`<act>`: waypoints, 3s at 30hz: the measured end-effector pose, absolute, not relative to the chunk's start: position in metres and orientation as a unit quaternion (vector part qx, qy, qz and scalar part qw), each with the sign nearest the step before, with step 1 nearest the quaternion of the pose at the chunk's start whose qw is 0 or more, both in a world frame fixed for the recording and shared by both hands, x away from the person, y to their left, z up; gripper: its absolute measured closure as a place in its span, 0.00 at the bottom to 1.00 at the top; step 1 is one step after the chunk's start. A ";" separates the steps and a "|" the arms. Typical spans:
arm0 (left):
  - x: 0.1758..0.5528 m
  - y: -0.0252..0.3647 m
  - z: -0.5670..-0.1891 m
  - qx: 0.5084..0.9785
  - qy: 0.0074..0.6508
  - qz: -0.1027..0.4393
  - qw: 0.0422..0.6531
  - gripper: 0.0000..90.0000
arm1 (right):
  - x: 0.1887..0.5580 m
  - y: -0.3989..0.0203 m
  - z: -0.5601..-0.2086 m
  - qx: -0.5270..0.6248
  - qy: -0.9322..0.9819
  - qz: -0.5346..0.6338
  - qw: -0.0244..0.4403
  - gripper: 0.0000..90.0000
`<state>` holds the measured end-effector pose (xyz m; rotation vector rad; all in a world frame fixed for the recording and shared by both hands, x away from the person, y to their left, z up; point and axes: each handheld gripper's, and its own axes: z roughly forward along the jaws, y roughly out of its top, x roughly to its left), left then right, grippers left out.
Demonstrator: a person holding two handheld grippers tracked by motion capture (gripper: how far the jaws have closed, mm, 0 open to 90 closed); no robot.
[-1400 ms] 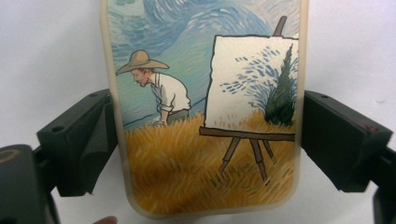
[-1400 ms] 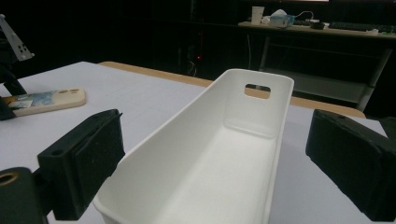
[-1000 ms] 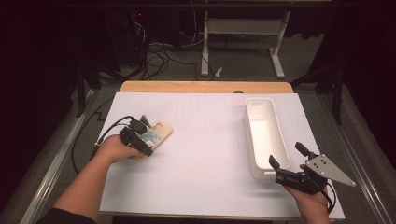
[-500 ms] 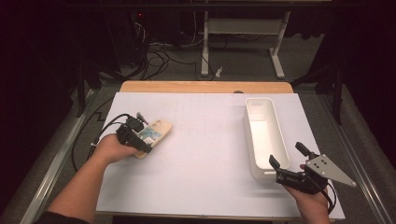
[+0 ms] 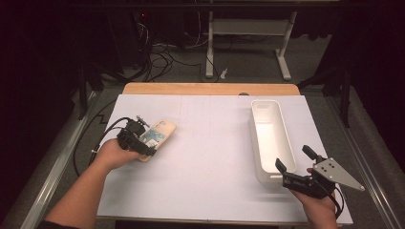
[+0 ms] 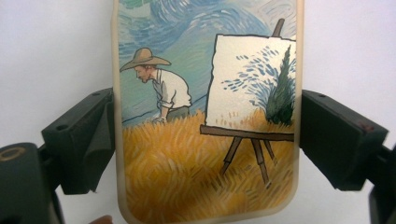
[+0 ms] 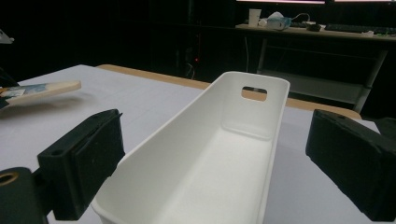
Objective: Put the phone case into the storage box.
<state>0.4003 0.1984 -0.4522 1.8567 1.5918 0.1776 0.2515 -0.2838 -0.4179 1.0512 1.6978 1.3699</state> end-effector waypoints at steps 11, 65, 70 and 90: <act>0.386 0.204 -0.451 0.690 0.608 0.074 0.385 0.14 | 0.251 -0.282 -0.418 0.406 0.657 0.529 0.352 0.06; 0.303 0.175 -0.458 0.617 0.491 0.041 0.614 0.14 | 0.251 -0.274 -0.419 0.395 0.664 0.526 0.355 0.06; 0.301 0.172 -0.457 0.617 0.484 0.032 0.620 0.14 | 0.251 -0.273 -0.420 0.395 0.664 0.527 0.354 0.06; 0.296 0.169 -0.447 0.617 0.460 0.005 0.638 0.13 | 0.254 -0.252 -0.401 0.372 0.663 0.559 0.331 0.04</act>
